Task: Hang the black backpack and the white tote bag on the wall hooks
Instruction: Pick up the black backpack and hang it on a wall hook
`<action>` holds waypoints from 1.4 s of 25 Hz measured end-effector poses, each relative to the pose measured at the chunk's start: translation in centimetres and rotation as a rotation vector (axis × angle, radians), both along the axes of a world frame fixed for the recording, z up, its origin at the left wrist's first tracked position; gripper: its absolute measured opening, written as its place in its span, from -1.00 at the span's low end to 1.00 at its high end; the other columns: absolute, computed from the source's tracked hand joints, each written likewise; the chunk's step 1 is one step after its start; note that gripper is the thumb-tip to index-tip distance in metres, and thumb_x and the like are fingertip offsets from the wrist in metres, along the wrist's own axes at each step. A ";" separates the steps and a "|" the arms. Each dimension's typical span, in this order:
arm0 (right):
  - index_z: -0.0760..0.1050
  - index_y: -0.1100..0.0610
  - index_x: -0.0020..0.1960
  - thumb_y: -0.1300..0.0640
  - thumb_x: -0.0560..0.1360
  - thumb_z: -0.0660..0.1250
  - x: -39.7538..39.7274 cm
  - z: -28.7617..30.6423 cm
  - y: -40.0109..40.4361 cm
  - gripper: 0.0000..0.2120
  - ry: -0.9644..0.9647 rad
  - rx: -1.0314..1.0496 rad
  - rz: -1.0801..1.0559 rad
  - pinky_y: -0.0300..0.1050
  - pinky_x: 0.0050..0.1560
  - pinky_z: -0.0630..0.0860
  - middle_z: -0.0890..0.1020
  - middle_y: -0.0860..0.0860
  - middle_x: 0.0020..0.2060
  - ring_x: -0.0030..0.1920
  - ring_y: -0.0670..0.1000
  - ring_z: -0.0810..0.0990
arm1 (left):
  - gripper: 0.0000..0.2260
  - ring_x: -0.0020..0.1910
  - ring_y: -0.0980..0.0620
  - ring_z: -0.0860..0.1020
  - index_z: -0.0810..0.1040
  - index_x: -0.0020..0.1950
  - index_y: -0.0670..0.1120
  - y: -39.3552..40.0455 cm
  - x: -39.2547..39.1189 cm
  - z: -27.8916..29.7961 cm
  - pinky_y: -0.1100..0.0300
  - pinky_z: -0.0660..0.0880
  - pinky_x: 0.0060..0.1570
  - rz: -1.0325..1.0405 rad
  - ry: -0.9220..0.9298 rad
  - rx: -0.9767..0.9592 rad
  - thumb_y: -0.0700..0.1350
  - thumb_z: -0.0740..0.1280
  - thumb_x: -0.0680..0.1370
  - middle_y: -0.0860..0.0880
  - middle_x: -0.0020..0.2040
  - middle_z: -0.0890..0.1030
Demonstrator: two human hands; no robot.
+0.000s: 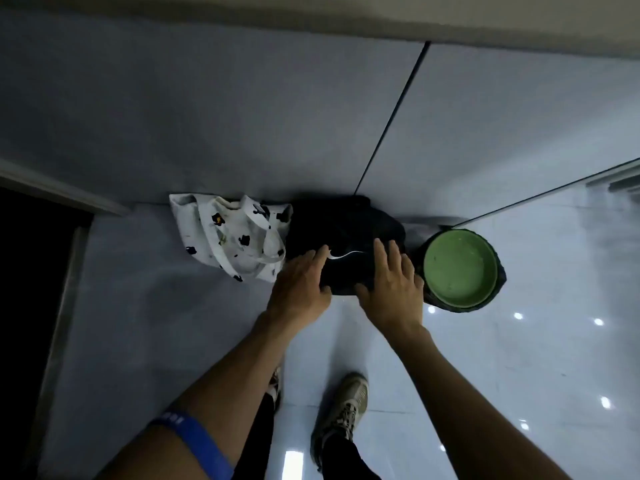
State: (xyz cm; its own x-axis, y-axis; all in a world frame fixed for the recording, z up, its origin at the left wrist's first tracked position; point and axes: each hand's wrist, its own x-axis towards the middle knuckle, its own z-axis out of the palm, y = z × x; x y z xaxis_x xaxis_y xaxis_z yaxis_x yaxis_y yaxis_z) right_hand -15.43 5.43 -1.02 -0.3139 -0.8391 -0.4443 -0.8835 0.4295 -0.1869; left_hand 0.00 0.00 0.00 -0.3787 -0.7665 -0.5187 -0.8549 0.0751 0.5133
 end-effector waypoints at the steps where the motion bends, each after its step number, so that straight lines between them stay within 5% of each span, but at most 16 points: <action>1: -0.03 0.05 0.60 -0.04 0.46 0.36 -0.4 -2.1 -1.3 -0.14 -0.005 0.020 0.030 0.23 0.38 0.29 0.13 0.14 0.59 0.51 0.26 0.21 | -0.35 0.48 -0.14 0.28 0.12 0.56 -0.06 -0.6 -0.3 -1.9 -0.01 0.28 0.43 0.003 0.031 0.011 -0.13 0.29 0.52 -0.12 0.52 0.31; 6: 0.28 0.12 0.44 0.17 0.46 0.35 -0.9 -9.4 -6.6 -0.42 -0.017 0.115 0.065 0.17 0.13 0.48 0.46 0.16 0.34 0.25 0.28 0.48 | -0.36 0.45 -0.12 0.35 0.17 0.54 0.01 -4.3 -1.2 -8.1 0.08 0.34 0.35 0.119 0.070 0.147 -0.11 0.31 0.49 -0.12 0.50 0.35; 10: 0.50 0.20 0.06 0.29 0.47 0.26 -1.1 -11.4 -7.1 -0.83 -0.009 -0.070 0.045 -0.01 -0.24 0.39 0.58 0.16 0.03 -0.02 0.29 0.62 | -0.42 0.38 -0.13 0.42 0.28 0.48 0.01 -6.3 -1.8 -10.7 0.04 0.42 0.30 0.038 0.051 0.081 -0.12 0.33 0.47 -0.10 0.41 0.45; 15: 0.50 0.25 -0.06 0.36 0.39 0.30 -0.7 -7.4 -5.7 -0.86 -0.121 -0.355 0.024 -0.07 -0.33 0.27 0.58 0.18 -0.12 -0.21 0.28 0.58 | -0.37 0.32 -0.15 0.39 0.26 0.46 0.06 -6.1 -2.4 -9.4 -0.05 0.48 0.20 0.009 0.076 0.003 -0.18 0.34 0.42 -0.10 0.33 0.46; 20: 0.54 0.18 -0.12 0.30 0.31 0.36 -0.5 3.2 -3.6 -0.85 -0.144 -0.509 0.010 -0.02 -0.42 0.44 0.59 0.11 -0.21 -0.29 0.22 0.59 | -0.68 0.12 -0.10 0.45 0.58 0.03 0.10 -6.6 -1.4 -0.9 -0.04 0.45 0.13 0.111 0.208 -0.157 -0.08 0.28 0.31 0.01 0.02 0.51; 23: 0.56 0.16 -0.12 0.29 0.30 0.37 -0.3 10.4 -2.4 -0.83 -0.169 -0.542 0.046 0.02 -0.44 0.50 0.61 0.08 -0.21 -0.29 0.19 0.62 | -0.73 0.12 -0.12 0.48 0.69 -0.24 -0.04 -7.1 -0.9 6.2 -0.05 0.40 0.19 0.271 0.268 -0.100 0.05 0.23 0.35 0.00 0.04 0.56; 24: 0.56 0.16 -0.12 0.28 0.29 0.35 0.0 12.8 -1.8 -0.84 -0.173 -0.557 0.079 0.01 -0.46 0.50 0.61 0.07 -0.21 -0.30 0.17 0.61 | -0.64 0.12 -0.13 0.52 0.68 -0.22 -0.07 -7.4 -1.1 8.7 -0.07 0.43 0.18 0.317 0.263 -0.024 0.16 0.21 0.37 -0.03 0.07 0.60; 27: 0.55 0.14 -0.11 0.25 0.31 0.31 0.5 19.9 -0.1 -0.84 -0.179 -0.601 0.152 0.02 -0.48 0.50 0.61 0.04 -0.21 -0.31 0.12 0.60 | -0.31 0.23 -0.17 0.54 0.52 0.24 -0.05 -8.2 -2.2 16.6 -0.11 0.48 0.20 0.248 0.021 0.163 0.42 0.23 0.33 -0.12 0.25 0.58; 29: 0.57 0.14 -0.12 0.23 0.31 0.31 0.5 23.9 0.9 -0.84 -0.131 -0.635 0.177 0.00 -0.43 0.49 0.62 0.03 -0.22 -0.28 0.12 0.58 | -0.44 0.08 -0.09 0.61 0.58 0.18 -0.15 -8.2 -2.8 20.7 -0.02 0.52 0.11 0.238 0.048 0.274 0.25 0.37 0.39 -0.16 0.18 0.64; 31: 0.60 0.13 -0.14 0.20 0.31 0.35 0.0 26.9 1.4 -0.86 -0.048 -0.669 0.212 -0.01 -0.26 0.46 0.65 0.01 -0.26 -0.22 0.14 0.53 | -0.75 -0.14 -0.01 0.62 0.64 -0.07 -0.19 -7.4 -2.9 23.9 0.14 0.52 -0.10 0.311 0.269 0.284 0.00 0.41 0.48 -0.15 -0.06 0.71; 35: 0.62 0.11 -0.15 0.27 0.28 0.43 -1.1 33.6 2.3 -0.83 -0.185 -0.753 0.148 -0.02 -0.07 0.47 0.68 -0.02 -0.27 -0.14 0.08 0.60 | -0.84 -0.36 0.18 0.60 0.50 -0.19 -0.11 -3.3 -1.8 31.8 0.34 0.48 -0.26 0.432 0.711 -0.061 -0.11 0.28 0.58 -0.07 -0.29 0.68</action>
State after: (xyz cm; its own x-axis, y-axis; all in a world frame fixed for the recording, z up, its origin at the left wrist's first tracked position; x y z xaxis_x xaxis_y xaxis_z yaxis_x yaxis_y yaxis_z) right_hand -16.49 7.70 32.62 -0.1515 -0.9624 0.2256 -0.8477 0.0091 -0.5304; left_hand -1.76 -3.32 31.80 -0.2665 -0.9384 -0.2197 -0.2888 -0.1398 0.9471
